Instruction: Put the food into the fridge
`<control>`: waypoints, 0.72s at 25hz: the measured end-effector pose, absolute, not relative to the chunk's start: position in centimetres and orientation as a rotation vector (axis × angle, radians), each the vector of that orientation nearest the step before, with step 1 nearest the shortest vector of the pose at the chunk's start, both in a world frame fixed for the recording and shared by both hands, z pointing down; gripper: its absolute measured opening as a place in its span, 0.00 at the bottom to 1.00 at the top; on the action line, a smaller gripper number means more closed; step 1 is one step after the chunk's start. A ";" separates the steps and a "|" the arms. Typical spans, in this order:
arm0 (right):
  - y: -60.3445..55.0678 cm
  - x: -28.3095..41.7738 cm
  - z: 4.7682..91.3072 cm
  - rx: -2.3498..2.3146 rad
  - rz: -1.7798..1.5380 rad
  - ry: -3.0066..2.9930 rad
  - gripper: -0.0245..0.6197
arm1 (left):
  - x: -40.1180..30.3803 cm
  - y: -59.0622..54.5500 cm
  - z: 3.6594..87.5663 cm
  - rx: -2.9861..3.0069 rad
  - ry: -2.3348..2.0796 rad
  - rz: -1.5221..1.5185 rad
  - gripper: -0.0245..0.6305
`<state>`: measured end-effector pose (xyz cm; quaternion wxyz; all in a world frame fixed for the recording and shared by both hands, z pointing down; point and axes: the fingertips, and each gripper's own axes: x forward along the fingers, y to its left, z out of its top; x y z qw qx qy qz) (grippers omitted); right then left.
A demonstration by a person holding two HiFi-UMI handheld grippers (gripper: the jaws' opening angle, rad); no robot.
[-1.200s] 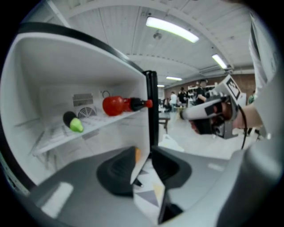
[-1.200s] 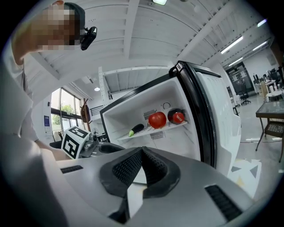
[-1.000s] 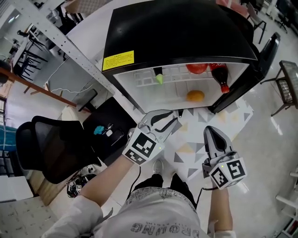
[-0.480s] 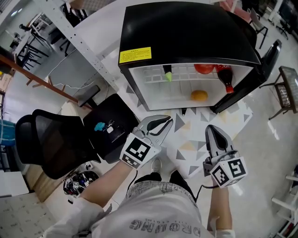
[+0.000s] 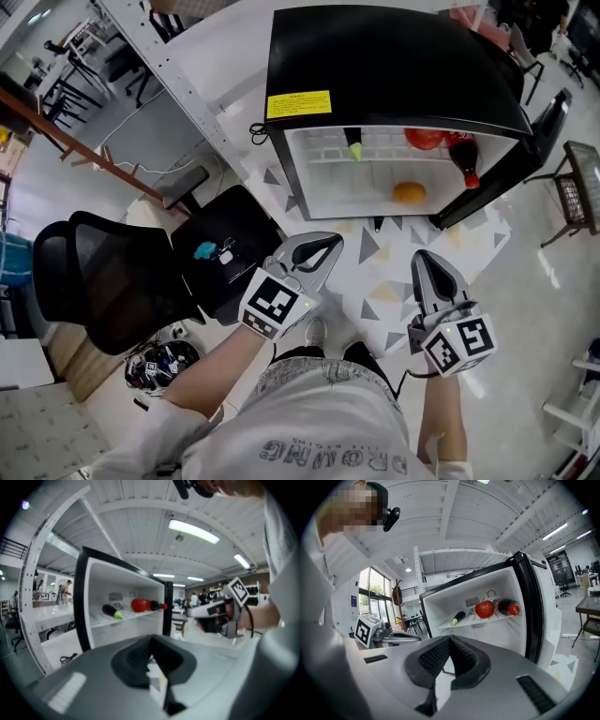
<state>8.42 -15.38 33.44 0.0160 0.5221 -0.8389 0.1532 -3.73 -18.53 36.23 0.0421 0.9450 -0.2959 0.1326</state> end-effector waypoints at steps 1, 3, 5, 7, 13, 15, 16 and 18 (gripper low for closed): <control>-15.4 8.2 33.4 1.619 0.475 -2.611 0.04 | -4.0 -18.6 36.1 2.891 -0.912 0.402 0.05; -15.3 7.9 33.2 1.611 0.471 -2.615 0.04 | -4.5 -18.6 36.1 2.886 -0.927 0.404 0.05; -15.3 7.6 33.2 1.601 0.468 -2.617 0.04 | -4.8 -18.6 36.0 2.884 -0.933 0.403 0.05; -15.3 7.4 33.3 1.594 0.468 -2.616 0.04 | -4.9 -18.6 35.7 2.889 -0.933 0.388 0.05; -15.1 7.1 33.6 1.577 0.478 -2.610 0.04 | -5.7 -18.5 36.0 2.868 -0.956 0.391 0.05; -15.1 7.1 33.7 1.571 0.482 -2.609 0.04 | -5.8 -18.6 36.2 2.855 -0.965 0.394 0.05; -15.2 7.2 33.8 1.568 0.485 -2.608 0.04 | -5.9 -18.6 36.1 2.852 -0.969 0.390 0.05; -15.2 7.3 34.0 1.562 0.489 -2.606 0.04 | -5.9 -18.6 36.1 2.850 -0.975 0.385 0.05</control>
